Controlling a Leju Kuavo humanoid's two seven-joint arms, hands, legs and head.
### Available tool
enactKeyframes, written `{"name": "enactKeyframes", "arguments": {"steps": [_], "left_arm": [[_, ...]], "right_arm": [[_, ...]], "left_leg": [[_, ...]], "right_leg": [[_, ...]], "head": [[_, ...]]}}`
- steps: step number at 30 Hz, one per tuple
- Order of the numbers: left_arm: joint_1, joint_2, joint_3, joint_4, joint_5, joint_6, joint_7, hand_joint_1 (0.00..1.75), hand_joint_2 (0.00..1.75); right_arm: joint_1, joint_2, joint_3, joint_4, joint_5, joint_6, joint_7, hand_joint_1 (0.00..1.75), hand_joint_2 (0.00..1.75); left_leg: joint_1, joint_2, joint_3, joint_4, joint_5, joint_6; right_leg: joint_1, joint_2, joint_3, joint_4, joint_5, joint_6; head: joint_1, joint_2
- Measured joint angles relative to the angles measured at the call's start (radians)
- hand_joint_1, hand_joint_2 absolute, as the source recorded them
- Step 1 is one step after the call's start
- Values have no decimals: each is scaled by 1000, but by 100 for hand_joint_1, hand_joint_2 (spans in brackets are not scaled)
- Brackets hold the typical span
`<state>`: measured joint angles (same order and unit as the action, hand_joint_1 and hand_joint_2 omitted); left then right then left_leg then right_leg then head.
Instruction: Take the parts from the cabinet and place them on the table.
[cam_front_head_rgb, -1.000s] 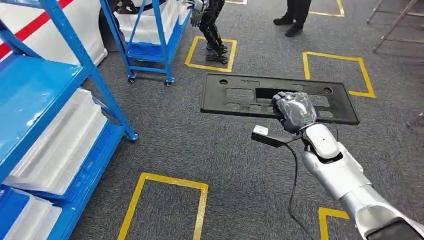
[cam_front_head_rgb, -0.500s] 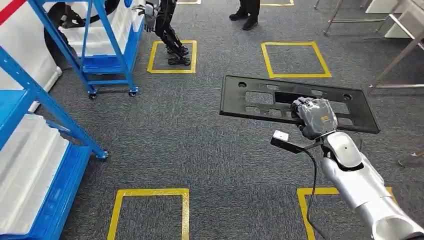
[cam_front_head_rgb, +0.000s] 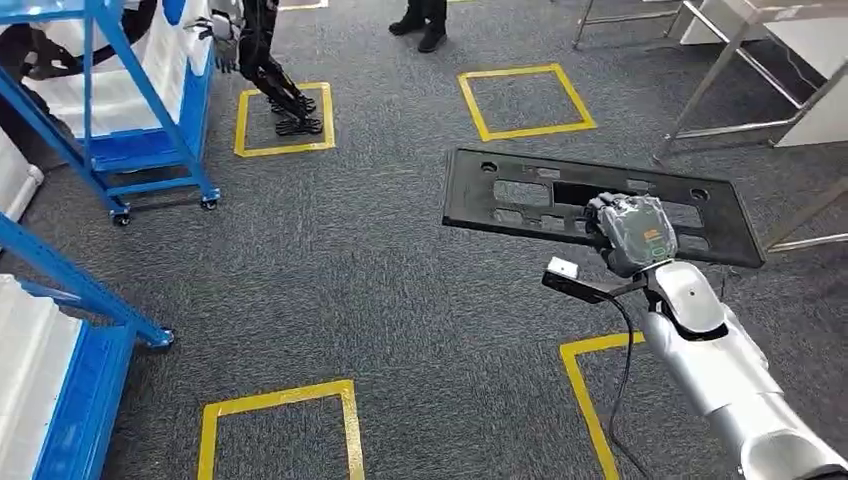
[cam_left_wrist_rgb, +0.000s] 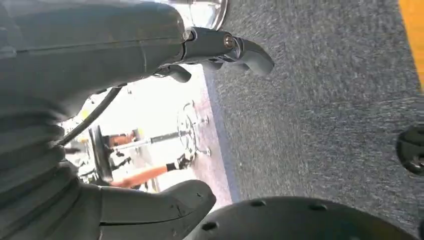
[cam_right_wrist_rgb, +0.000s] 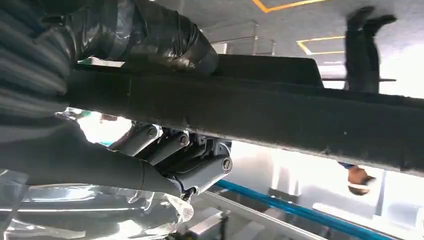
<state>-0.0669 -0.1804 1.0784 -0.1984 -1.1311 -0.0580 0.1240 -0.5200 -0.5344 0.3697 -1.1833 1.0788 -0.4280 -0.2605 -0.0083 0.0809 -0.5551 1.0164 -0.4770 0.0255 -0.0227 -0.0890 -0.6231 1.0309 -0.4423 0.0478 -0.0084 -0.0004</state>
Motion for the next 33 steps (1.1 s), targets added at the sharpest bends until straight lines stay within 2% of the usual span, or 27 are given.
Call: {"name": "enactKeyframes", "arguments": {"steps": [1,4,5,6,7,9,10,11,12,13,14,15,16,17,19,20,21,22,24,25,26,27,28,29,30,31,33], "left_arm": [[0,0,0,0,1,-1,0,0,175],[-3,3,3,0,9,-5,-3,0,175],[-6,7,3,0,10,-9,-4,0,175],[-4,8,4,0,11,-11,-5,0,175],[-3,9,5,0,11,-14,-6,0,175],[-3,11,6,0,11,-16,-6,0,175],[-3,11,8,0,11,-16,-6,0,175],[-2,11,10,0,10,-16,-6,0,175],[-2,12,11,0,9,-16,-6,0,175],[-2,14,11,0,7,-16,-6,0,175],[-2,15,12,0,6,-16,-5,0,175],[0,17,13,0,5,-15,-5,0,175],[0,17,15,0,4,-15,-5,0,175],[0,19,18,0,4,-14,-5,0,175],[-3,21,19,0,5,-12,-3,0,175],[-7,22,20,0,8,-9,-3,0,175],[-7,23,20,0,9,-6,-5,0,175],[-7,26,20,0,10,-4,-8,0,175],[-6,29,20,0,10,-2,-11,0,175],[-6,29,20,0,10,-2,-12,0,175],[-6,30,20,0,9,-3,-13,0,175],[-7,30,20,0,8,-3,-13,0,175],[-7,30,20,0,4,-4,-13,0,175],[-8,30,20,0,0,-6,-14,0,175],[-8,30,20,0,-2,-8,-15,0,175],[-7,30,20,0,-7,-11,-15,0,175],[-7,30,20,0,-10,-13,-16,0,175]], "right_arm": [[-1,1,0,0,1,0,2,175,175],[-19,9,11,5,25,11,19,175,175],[-32,16,16,8,30,16,31,175,175],[-51,22,22,10,31,18,43,175,175],[-67,32,33,14,30,18,54,175,175],[-82,43,42,18,26,18,60,175,175],[-84,45,45,19,19,18,60,175,175],[-84,45,48,21,16,18,61,175,175],[-84,45,49,21,11,18,62,175,175],[-86,45,49,20,3,18,63,175,175],[-90,45,49,20,-2,18,64,175,175],[-93,45,49,20,-3,19,64,175,175],[-96,45,49,20,-4,21,66,175,175],[-97,45,50,20,-5,22,66,175,175],[-98,41,50,20,-8,29,66,175,175],[-98,37,50,20,-9,33,66,175,175],[-104,33,50,21,-11,38,66,175,175],[-112,34,50,21,-13,40,68,175,175],[-118,34,53,20,-17,46,69,175,175],[-117,34,55,20,-19,51,69,175,175],[-116,34,55,20,-19,54,70,175,175],[-117,34,55,20,-23,54,71,175,175],[-118,34,55,18,-26,54,71,175,175],[-121,31,55,16,-29,55,72,175,175],[-126,29,55,14,-32,56,71,175,175],[-133,29,55,14,-33,61,72,175,175],[-138,27,55,14,-35,67,72,175,175]], "left_leg": [[0,8,1,0,-3,-6],[3,39,8,2,-11,-19],[11,5,2,18,-27,-29],[12,-36,-16,61,-56,-29],[14,-58,-51,138,-97,-29],[13,-73,-129,292,-156,-29],[13,-75,-152,329,-157,-26],[13,-75,-152,317,-134,-23],[13,-78,-132,262,-92,-18],[13,-91,-94,171,-37,-14],[15,-124,-57,84,8,-10],[16,-178,-40,40,9,-8],[21,-168,-33,26,8,-11],[16,-157,-33,27,8,-9],[12,-132,-30,20,15,1],[17,-117,-27,7,25,13],[16,-106,-26,1,27,17],[13,-95,-27,0,28,20],[9,-70,-28,1,27,22],[8,-56,-28,1,26,23],[8,-44,-28,2,25,22],[8,-32,-28,2,23,21],[8,-20,-26,2,22,19],[8,-10,-22,3,18,17],[5,0,-18,3,15,12],[-2,9,-19,8,12,7],[-2,32,-15,6,9,0]], "right_leg": [[-1,24,-3,1,1,-15],[0,57,-7,0,3,-33],[-3,67,-6,-4,6,-42],[-3,77,-6,-4,6,-50],[-2,88,-7,-3,7,-55],[3,112,-6,-3,7,-57],[6,123,-5,-2,6,-58],[8,136,-4,-1,6,-58],[8,149,-4,0,6,-58],[8,163,-3,1,6,-58],[6,175,-4,3,6,-57],[10,187,-9,6,5,-53],[8,202,-14,8,8,-46],[2,210,-17,5,12,-39],[-1,237,-22,-4,22,-22],[-3,200,-26,5,14,-22],[5,142,-37,29,-9,-20],[6,115,-64,87,-48,-18],[3,98,-130,238,-115,-13],[2,97,-151,286,-125,-11],[1,96,-148,283,-113,-10],[1,92,-123,239,-83,-10],[1,82,-80,163,-44,-11],[3,53,-25,67,-5,-14],[10,2,9,-1,-3,-19],[25,-6,13,-13,-2,-30],[26,23,8,-10,-2,-37]], "head": [[-1,0],[-1,0],[-1,0],[-1,0],[-1,0],[-1,0],[-1,0],[-1,0],[-1,0],[-1,0],[-1,0],[-1,0],[0,0],[-1,0],[-1,0],[-1,0],[0,0],[0,0],[0,0],[0,0],[0,0],[0,0],[0,0],[0,0],[0,0],[-1,0],[-1,0]]}}
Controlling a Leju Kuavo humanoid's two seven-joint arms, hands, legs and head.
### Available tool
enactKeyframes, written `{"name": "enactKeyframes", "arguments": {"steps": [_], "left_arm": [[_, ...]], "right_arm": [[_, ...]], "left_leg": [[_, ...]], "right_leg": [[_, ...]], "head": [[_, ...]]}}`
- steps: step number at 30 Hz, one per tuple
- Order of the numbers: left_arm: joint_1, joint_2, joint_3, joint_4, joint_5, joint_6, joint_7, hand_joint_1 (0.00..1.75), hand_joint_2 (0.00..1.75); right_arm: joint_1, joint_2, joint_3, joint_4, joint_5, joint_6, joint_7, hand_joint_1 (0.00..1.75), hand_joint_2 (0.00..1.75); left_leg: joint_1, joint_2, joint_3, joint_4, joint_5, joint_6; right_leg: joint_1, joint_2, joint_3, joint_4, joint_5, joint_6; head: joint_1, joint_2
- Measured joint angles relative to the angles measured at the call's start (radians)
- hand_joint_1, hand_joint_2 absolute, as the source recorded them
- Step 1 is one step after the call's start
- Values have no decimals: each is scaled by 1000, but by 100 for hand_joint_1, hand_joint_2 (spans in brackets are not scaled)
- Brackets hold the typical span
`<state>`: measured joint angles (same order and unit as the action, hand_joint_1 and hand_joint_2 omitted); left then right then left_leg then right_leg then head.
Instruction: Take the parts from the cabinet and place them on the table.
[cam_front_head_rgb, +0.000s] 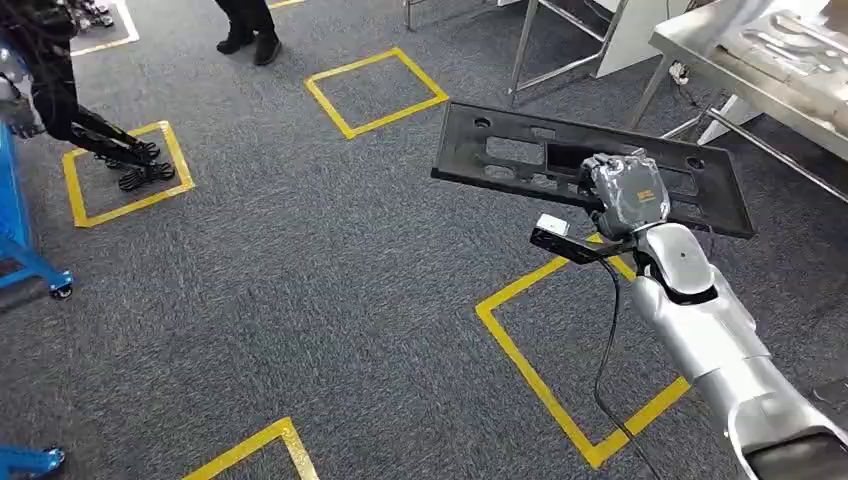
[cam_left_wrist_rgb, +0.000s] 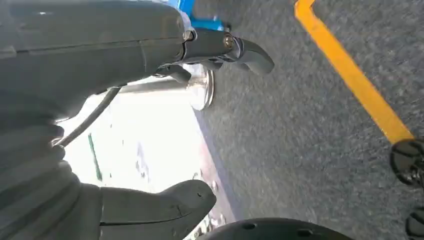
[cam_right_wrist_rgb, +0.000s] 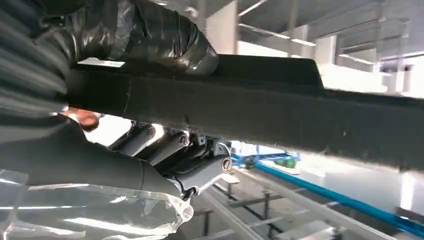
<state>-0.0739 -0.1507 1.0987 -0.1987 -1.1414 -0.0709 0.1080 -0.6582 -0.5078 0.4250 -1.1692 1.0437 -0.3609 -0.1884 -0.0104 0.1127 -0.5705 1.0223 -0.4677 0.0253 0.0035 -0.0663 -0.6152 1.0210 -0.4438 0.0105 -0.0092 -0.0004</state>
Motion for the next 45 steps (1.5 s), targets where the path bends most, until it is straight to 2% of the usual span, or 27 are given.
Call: {"name": "enactKeyframes", "arguments": {"steps": [2,3,5,7,8,11,12,13,17,18,19,20,23,24,26,27,28,32,33,35,37,38,40,42,43,44,45], "left_arm": [[-2,1,0,0,-3,0,0,0,175],[-2,2,0,0,-3,0,0,0,175],[1,2,0,0,-3,-1,-2,0,175],[2,2,0,0,-3,-1,-2,0,175],[3,2,0,0,-3,-1,-2,0,175],[5,2,0,0,-3,0,-5,0,175],[5,2,0,0,-4,0,-5,0,175],[5,2,0,0,-8,-1,-4,0,175],[2,2,0,0,-13,-1,9,0,175],[1,1,0,0,-13,-1,10,0,175],[1,2,0,0,-13,0,11,0,175],[2,2,0,0,-13,-1,12,0,175],[6,2,0,0,-13,-1,13,0,175],[6,2,0,0,-13,-2,13,0,175],[4,2,0,0,-13,-2,13,0,175],[3,1,0,0,-13,-2,13,0,175],[4,0,0,0,-13,-2,13,0,175],[3,-1,0,0,-13,-2,17,0,175],[2,-1,0,0,-13,-2,18,0,175],[1,0,0,0,-12,-3,18,0,175],[4,0,0,0,-12,-3,19,0,175],[4,0,0,0,-12,-3,19,0,175],[6,0,0,0,-13,-4,22,0,175],[5,0,0,0,-14,-4,24,0,175],[6,0,0,0,-14,-4,25,0,175],[7,0,0,0,-14,-5,26,0,175],[6,0,0,0,-14,-5,28,0,175]], "right_arm": [[2,-3,0,-1,0,4,1,175,175],[-1,-3,0,-4,0,4,1,175,175],[-7,1,0,-8,0,5,1,175,175],[-6,4,0,-7,1,5,6,175,175],[-6,5,0,-5,2,5,9,175,175],[-8,6,0,-5,4,5,10,175,175],[-10,7,0,-5,4,5,10,175,175],[-15,9,0,-5,4,5,10,175,175],[-24,16,0,4,7,5,8,175,175],[-23,16,0,6,9,5,8,175,175],[-31,17,0,11,11,5,8,175,175],[-37,19,0,13,11,5,8,175,175],[-37,27,1,19,11,7,8,175,175],[-37,28,1,21,12,8,8,175,175],[-40,29,1,22,12,8,8,175,175],[-44,29,1,21,12,8,8,175,175],[-50,30,1,21,12,8,9,175,175],[-68,35,1,24,14,22,8,175,175],[-69,35,1,25,14,22,8,175,175],[-78,39,2,26,16,23,8,175,175],[-78,50,3,27,16,23,8,175,175],[-78,53,4,29,17,23,8,175,175],[-78,56,9,32,19,26,5,175,175],[-84,60,10,33,19,32,5,175,175],[-90,63,10,35,19,39,5,175,175],[-102,65,12,37,20,44,6,175,175],[-109,72,18,39,22,50,7,175,175]], "left_leg": [[1,3,4,4,-13,-14],[6,-55,1,25,-28,-19],[13,-104,-54,149,-98,-22],[13,-107,-130,305,-156,-27],[13,-107,-143,325,-149,-27],[19,-123,-65,143,-26,-24],[23,-158,-26,53,10,-22],[25,-201,-17,34,-8,-21],[22,-159,-12,15,5,-2],[27,-144,-10,3,13,7],[25,-134,-10,-3,16,13],[23,-123,-12,-4,18,16],[18,-87,-13,-3,16,17],[18,-76,-13,-3,15,16],[16,-53,-9,-3,12,14],[14,-43,-5,-3,9,12],[11,-33,-4,-3,7,8],[4,14,5,-5,-3,-9],[3,10,2,1,-13,-18],[10,-79,-28,94,-73,-25],[13,-105,-108,262,-144,-30],[13,-106,-135,310,-152,-31],[15,-107,-126,268,-98,-32],[21,-129,-58,101,1,-29],[26,-185,-34,42,11,-26],[32,-208,-24,20,3,-24],[28,-196,-29,29,3,-21]], "right_leg": [[-14,27,8,-12,7,-13],[-14,37,8,-14,8,-17],[-16,58,7,-13,9,-27],[-14,86,5,-11,9,-28],[-14,99,5,-8,9,-28],[-17,141,4,3,6,-22],[-19,153,2,9,3,-17],[-15,164,-5,13,2,-11],[-25,210,-21,2,22,20],[-28,179,-25,11,14,20],[-20,118,-44,47,-16,22],[-20,91,-76,116,-55,25],[-24,71,-161,302,-121,30],[-25,71,-153,288,-103,30],[-23,56,-73,142,-24,24],[-16,20,-18,47,13,15],[-4,-37,6,-3,2,5],[5,12,-1,-9,8,-9],[-11,26,9,-20,15,-18],[-12,45,10,-22,17,-26],[-12,73,10,-21,16,-28],[-12,88,9,-19,16,-28],[-13,117,9,-13,14,-26],[-16,144,9,-4,9,-19],[-19,156,3,3,5,-14],[-14,171,-8,16,4,-8],[-19,179,-15,11,8,-1]], "head": [[0,0],[0,0],[0,0],[0,0],[0,0],[0,0],[0,0],[0,0],[0,0],[0,0],[2,0],[2,0],[1,0],[2,0],[1,0],[2,0],[1,0],[1,0],[1,0],[0,0],[0,0],[0,0],[0,0],[0,0],[1,0],[1,0],[0,0]]}}
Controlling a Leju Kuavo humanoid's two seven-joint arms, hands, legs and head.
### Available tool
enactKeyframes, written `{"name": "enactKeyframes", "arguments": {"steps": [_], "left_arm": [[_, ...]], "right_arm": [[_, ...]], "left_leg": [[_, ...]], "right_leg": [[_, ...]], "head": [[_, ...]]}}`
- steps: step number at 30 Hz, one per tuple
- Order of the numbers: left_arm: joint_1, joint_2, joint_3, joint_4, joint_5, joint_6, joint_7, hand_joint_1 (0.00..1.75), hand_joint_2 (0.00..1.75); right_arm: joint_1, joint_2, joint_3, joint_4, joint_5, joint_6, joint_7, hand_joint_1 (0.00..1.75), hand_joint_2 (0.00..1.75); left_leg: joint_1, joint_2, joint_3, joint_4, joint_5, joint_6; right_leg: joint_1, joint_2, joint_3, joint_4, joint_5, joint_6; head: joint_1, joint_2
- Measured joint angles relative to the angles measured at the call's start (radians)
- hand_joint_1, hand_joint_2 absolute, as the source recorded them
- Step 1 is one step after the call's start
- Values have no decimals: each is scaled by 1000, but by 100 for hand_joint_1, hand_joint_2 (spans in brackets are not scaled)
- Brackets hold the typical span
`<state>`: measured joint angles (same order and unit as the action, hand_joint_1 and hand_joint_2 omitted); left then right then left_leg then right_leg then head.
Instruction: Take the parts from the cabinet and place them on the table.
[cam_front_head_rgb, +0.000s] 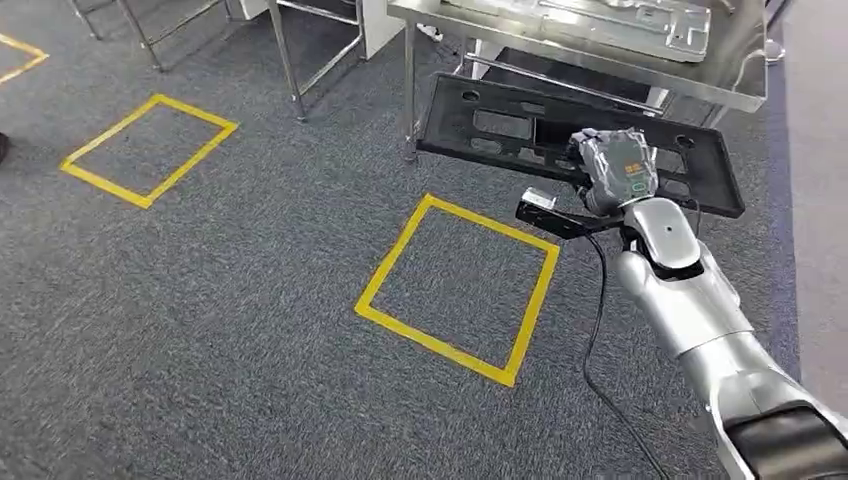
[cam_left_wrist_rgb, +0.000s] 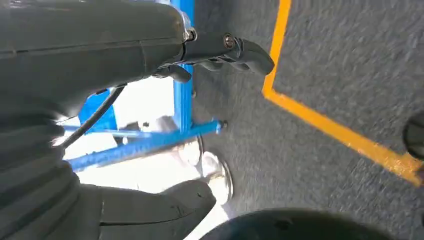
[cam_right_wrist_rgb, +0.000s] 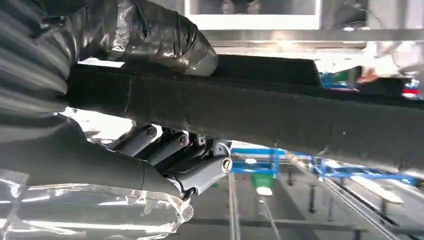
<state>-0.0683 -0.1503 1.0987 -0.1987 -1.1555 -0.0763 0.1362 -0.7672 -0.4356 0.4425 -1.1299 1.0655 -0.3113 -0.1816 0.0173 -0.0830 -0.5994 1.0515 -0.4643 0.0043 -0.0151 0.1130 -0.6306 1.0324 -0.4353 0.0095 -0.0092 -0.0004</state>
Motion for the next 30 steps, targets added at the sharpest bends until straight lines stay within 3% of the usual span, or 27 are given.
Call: {"name": "enactKeyframes", "arguments": {"steps": [2,3,4,5,6,7,8,9,10,12,13,14,15,17,24,30], "left_arm": [[-2,0,0,0,0,-2,3,0,175],[-3,-2,0,0,0,-2,3,0,175],[-6,2,0,0,0,0,3,0,175],[-6,2,0,0,1,-1,3,0,175],[-4,2,0,0,1,-2,5,0,175],[-3,2,0,0,1,-3,7,0,175],[-2,2,0,0,1,-3,9,0,175],[-2,2,0,0,0,-4,9,0,175],[-3,2,0,0,0,-5,9,0,175],[-5,2,0,0,0,-8,9,0,175],[-5,2,0,0,0,-9,9,0,175],[-6,-1,0,0,0,-11,9,0,175],[-6,0,0,0,0,-12,10,0,175],[-4,0,0,0,0,-13,11,0,175],[-5,1,3,0,-3,-15,11,0,175],[-4,1,7,0,-3,-15,11,0,175]], "right_arm": [[-9,2,5,6,1,6,2,175,175],[-13,1,8,6,4,8,4,175,175],[-17,3,10,8,10,7,10,175,175],[-33,5,15,13,20,7,20,175,175],[-47,8,23,16,29,6,34,175,175],[-55,13,31,18,44,2,48,175,175],[-58,16,39,23,64,-7,61,175,175],[-62,18,46,28,81,-13,73,175,175],[-68,19,55,36,94,-18,84,175,175],[-85,21,64,47,108,-19,96,175,175],[-95,21,67,50,108,-20,100,175,175],[-107,21,71,53,108,-22,102,175,175],[-115,24,74,56,109,-23,103,175,175],[-124,29,84,66,116,-20,103,175,175],[-143,46,113,92,123,-10,103,175,175],[-154,59,129,109,124,-5,103,175,175]], "left_leg": [[-8,20,0,-3,3,12],[4,36,4,-20,11,24],[2,47,9,-26,16,30],[1,55,9,-31,19,36],[-2,65,8,-31,19,36],[-3,72,7,-31,18,36],[-3,83,8,-30,17,36],[-3,89,8,-30,17,36],[-4,94,9,-30,16,35],[-7,99,13,-30,14,33],[-7,101,14,-31,13,32],[-15,103,11,-29,12,27],[-12,104,9,-28,13,22],[-15,105,10,-24,8,28],[-11,107,13,-33,13,16],[-11,107,13,-35,15,11]], "right_leg": [[-8,24,-4,-7,9,15],[-7,36,-5,-7,9,21],[-2,-19,-15,10,-5,23],[0,-70,-39,61,-39,26],[-1,-94,-74,133,-76,31],[-3,-105,-110,210,-108,34],[-4,-109,-139,271,-127,37],[-6,-110,-148,290,-122,38],[-7,-111,-133,260,-95,37],[-5,-114,-43,94,-9,27],[1,-120,4,9,21,15],[9,-129,20,-20,4,7],[11,-129,17,-24,8,4],[6,-127,19,-28,8,20],[12,-125,16,-24,6,8],[13,-125,14,-22,6,6]], "head": [[0,0],[0,0],[2,0],[5,0],[6,0],[5,0],[5,0],[5,0],[5,0],[5,0],[5,0],[5,0],[5,0],[5,0],[5,0],[5,0]]}}
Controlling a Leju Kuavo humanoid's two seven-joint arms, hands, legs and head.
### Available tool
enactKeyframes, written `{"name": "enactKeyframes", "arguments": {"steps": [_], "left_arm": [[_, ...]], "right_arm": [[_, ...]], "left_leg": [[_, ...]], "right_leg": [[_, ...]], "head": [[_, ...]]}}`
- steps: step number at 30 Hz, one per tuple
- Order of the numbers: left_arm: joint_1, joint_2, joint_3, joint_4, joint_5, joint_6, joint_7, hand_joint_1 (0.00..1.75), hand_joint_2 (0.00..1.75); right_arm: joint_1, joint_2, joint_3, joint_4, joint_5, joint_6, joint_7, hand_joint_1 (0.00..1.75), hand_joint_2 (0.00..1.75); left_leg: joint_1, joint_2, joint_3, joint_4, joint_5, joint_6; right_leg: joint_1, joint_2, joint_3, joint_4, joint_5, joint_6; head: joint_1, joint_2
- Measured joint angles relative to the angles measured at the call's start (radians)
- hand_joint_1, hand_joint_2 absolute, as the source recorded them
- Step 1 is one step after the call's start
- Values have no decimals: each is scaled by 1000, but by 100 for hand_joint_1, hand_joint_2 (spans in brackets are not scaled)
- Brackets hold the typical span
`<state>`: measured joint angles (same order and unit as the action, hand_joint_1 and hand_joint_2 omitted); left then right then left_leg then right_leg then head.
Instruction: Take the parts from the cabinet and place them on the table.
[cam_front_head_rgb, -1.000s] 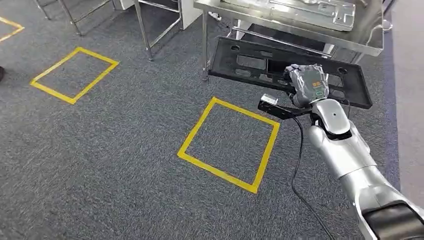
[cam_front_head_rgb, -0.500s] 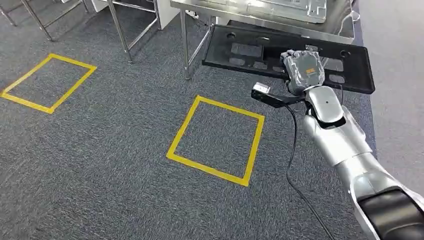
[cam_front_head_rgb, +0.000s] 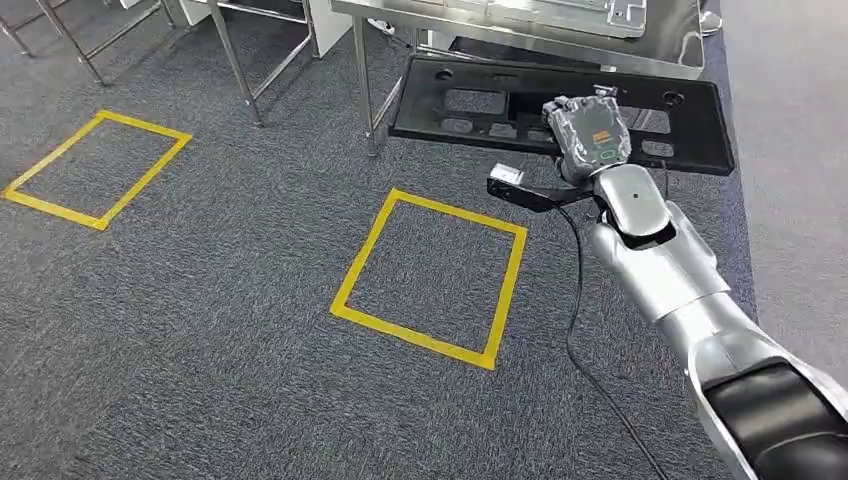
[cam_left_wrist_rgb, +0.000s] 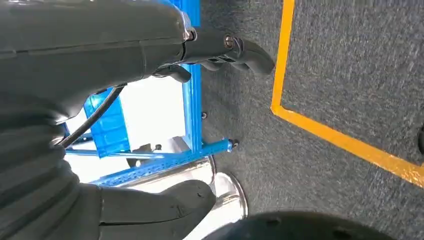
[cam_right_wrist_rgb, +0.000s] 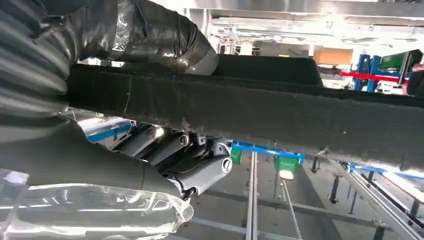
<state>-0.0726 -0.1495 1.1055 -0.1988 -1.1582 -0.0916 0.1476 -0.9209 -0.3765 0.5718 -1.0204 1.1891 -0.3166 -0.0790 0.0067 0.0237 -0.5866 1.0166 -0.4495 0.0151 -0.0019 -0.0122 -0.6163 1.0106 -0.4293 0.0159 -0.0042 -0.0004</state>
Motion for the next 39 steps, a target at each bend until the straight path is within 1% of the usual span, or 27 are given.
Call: {"name": "enactKeyframes", "arguments": {"steps": [6,8,12,15,16,17,18,19,20,22,23,24,25,26,27,28,29,30,31,32,33,34,35,36,37,38,39], "left_arm": [[0,0,1,0,0,0,0,0,175],[0,0,1,0,0,0,0,0,175],[0,1,2,0,1,-1,0,0,175],[1,2,2,0,3,-1,-2,0,175],[1,3,3,0,3,-1,-2,0,175],[0,3,3,0,3,-1,-3,0,175],[1,2,4,0,3,-2,-3,0,175],[0,2,6,0,4,-2,-3,0,175],[-1,2,7,0,4,-3,-3,0,175],[0,2,7,0,5,-3,-4,0,175],[1,2,8,0,5,-3,-4,0,175],[1,2,8,0,6,-3,-4,0,175],[2,2,8,0,6,-4,-4,0,175],[2,2,8,0,6,-4,-4,0,175],[2,2,9,0,6,-4,-4,0,175],[3,2,9,0,6,-4,-4,0,175],[-1,3,10,0,6,-4,-5,0,175],[-1,3,11,0,6,-4,-6,0,175],[0,3,11,0,6,-4,-6,0,175],[1,3,13,0,6,-5,-6,0,175],[1,3,15,0,6,-5,-6,0,175],[0,3,16,0,6,-5,-6,0,175],[0,3,17,0,6,-5,-6,0,175],[0,3,17,0,6,-5,-7,0,175],[0,3,17,0,6,-5,-7,0,175],[3,3,18,0,6,-5,-6,0,175],[6,3,18,0,6,-5,-6,0,175]], "right_arm": [[-7,12,6,15,-1,11,-4,175,175],[-9,17,9,21,-2,12,-5,175,175],[-20,27,19,32,-4,13,-5,175,175],[-24,32,25,37,-6,13,-5,175,175],[-25,34,27,38,-6,13,-5,175,175],[-25,34,27,38,-8,12,-5,175,175],[-26,34,27,38,-9,12,-5,175,175],[-29,34,27,39,-10,12,-5,175,175],[-34,35,27,40,-12,12,-5,175,175],[-36,34,27,41,-13,13,-4,175,175],[-34,34,27,43,-14,13,-4,175,175],[-31,34,28,46,-15,13,-4,175,175],[-31,34,28,47,-15,14,-4,175,175],[-32,34,28,47,-16,14,-4,175,175],[-34,34,28,46,-16,14,-5,175,175],[-35,34,28,47,-16,14,-4,175,175],[-41,34,28,48,-16,14,-5,175,175],[-40,35,29,49,-16,14,-5,175,175],[-36,34,29,49,-16,14,-4,175,175],[-35,34,29,50,-16,14,-4,175,175],[-36,34,29,51,-16,14,-4,175,175],[-39,34,29,51,-16,14,-4,175,175],[-43,35,29,51,-16,14,-4,175,175],[-44,35,29,51,-16,14,-4,175,175],[-42,36,29,51,-16,14,-3,175,175],[-39,38,29,51,-16,14,-3,175,175],[-36,38,30,51,-16,14,-5,175,175]], "left_leg": [[0,0,0,0,0,0],[-4,0,-2,4,-1,1],[-6,-1,-3,7,-3,4],[-8,-1,-5,10,-4,7],[-7,-1,-13,3,-6,12],[-4,0,-3,-2,-7,19],[4,2,14,-15,-1,26],[3,2,19,-18,0,27],[4,3,19,-18,1,29],[4,3,20,-17,0,28],[5,3,21,-16,-1,26],[7,3,23,-16,-3,22],[10,3,27,-15,-7,18],[14,3,33,-13,-12,11],[19,3,39,-10,-19,4],[19,3,42,-11,-26,-7],[17,4,40,-7,-25,-15],[15,5,36,-12,-28,-23],[14,7,45,-7,-31,-32],[15,8,53,-8,-30,-37],[19,8,51,-4,-40,-44],[22,-1,34,34,-43,-45],[21,-6,-1,97,-56,-44],[22,-9,-48,173,-82,-43],[21,-13,-98,251,-117,-42],[19,-13,-139,303,-141,-40],[16,-14,-159,311,-138,-36]], "right_leg": [[-1,0,0,1,0,0],[-4,0,0,0,1,1],[-5,-1,0,0,2,3],[-9,-1,0,0,4,7],[-10,0,3,8,11,12],[-8,1,2,18,17,19],[-12,1,-7,26,9,14],[-13,4,-17,52,-9,18],[-14,6,-44,106,-46,22],[-21,8,-118,249,-113,36],[-24,8,-143,292,-123,37],[-28,7,-146,287,-109,41],[-32,7,-130,243,-76,42],[-35,6,-92,163,-26,45],[-39,1,-49,70,28,48],[-37,-8,-26,19,32,50],[-23,-12,-34,-6,5,41],[-21,-10,-32,7,13,20],[-21,-2,-32,5,15,9],[-21,0,-29,6,9,-1],[-23,3,-15,3,10,-10],[-23,4,-6,1,4,-18],[-20,5,0,1,-1,-27],[-17,7,5,1,-7,-33],[-13,9,12,2,-14,-38],[-8,15,19,2,-21,-41],[-3,21,28,3,-29,-42]], "head": [[0,0],[0,0],[0,0],[0,0],[0,0],[0,0],[0,0],[1,0],[0,0],[0,0],[0,0],[0,0],[0,0],[0,0],[0,0],[0,0],[1,0],[-1,0],[-1,0],[-1,0],[-1,0],[0,0],[-3,0],[-2,0],[-2,0],[-2,0],[-2,0]]}}
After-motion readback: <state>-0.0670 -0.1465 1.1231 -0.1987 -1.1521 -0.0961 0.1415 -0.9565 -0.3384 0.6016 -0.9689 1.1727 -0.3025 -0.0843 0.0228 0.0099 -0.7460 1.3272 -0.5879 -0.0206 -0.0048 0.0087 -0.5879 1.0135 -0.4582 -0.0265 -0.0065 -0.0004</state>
